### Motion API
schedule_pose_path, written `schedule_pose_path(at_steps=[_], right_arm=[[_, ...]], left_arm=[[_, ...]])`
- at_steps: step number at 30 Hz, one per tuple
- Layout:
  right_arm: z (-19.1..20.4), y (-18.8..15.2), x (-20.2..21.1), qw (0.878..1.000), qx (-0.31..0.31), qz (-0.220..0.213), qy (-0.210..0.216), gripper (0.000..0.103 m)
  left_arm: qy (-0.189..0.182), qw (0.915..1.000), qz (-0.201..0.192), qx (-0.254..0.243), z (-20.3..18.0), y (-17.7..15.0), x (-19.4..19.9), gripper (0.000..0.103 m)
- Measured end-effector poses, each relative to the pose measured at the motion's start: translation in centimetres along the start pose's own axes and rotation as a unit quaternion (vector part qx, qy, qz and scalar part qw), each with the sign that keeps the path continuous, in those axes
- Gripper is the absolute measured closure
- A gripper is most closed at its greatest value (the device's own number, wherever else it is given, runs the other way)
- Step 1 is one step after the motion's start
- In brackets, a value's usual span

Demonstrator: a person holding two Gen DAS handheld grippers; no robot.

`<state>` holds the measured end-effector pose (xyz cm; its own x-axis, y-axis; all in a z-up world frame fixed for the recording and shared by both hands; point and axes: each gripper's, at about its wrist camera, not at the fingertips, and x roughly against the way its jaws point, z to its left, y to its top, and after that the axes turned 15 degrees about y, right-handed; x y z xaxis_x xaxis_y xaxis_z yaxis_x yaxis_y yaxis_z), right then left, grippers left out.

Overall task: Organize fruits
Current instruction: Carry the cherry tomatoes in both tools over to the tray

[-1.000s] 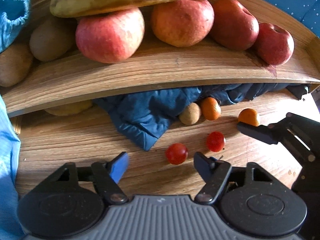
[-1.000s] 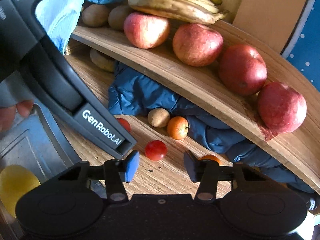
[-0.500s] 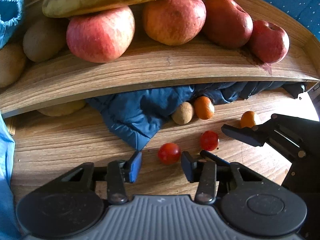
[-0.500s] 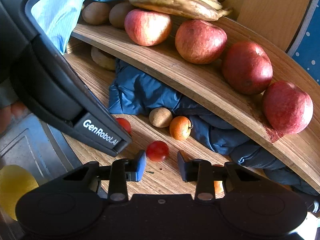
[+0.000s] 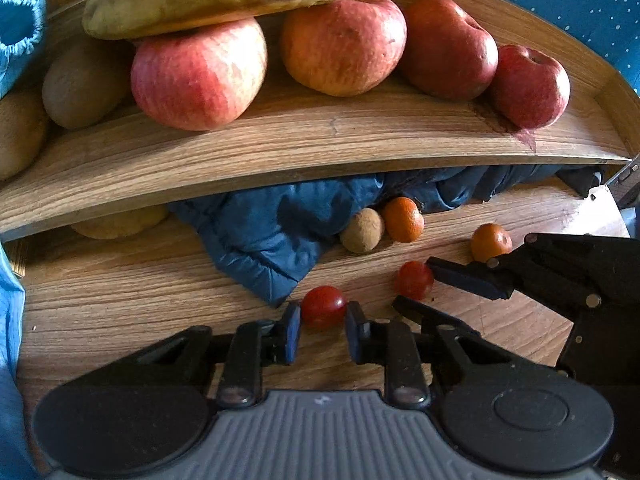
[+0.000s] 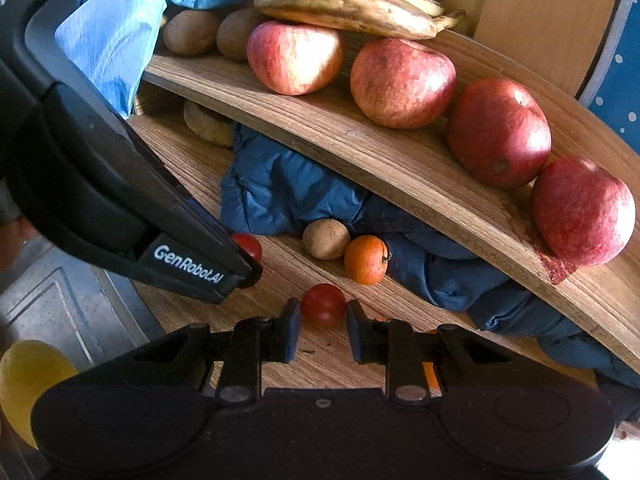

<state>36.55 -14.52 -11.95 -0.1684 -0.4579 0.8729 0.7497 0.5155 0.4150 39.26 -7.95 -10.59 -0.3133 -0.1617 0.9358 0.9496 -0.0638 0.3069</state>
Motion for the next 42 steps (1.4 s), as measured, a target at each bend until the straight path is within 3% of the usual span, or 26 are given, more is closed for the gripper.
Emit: schedule_pose_path(at_steps=[21,42], right_arm=[[0.0,0.4,0.1,1.000,-0.007,0.001,0.000,0.077],[3.4,0.5,1.4,1.000,-0.006,-0.005,-0.012,0.077]], left_arm=[[0.005,1.0000,-0.007,0.002,0.6,-0.7,0.7,0.079],[0.010,0.9998,-0.014,0.009,3.2,-3.1,2.7,0.079]])
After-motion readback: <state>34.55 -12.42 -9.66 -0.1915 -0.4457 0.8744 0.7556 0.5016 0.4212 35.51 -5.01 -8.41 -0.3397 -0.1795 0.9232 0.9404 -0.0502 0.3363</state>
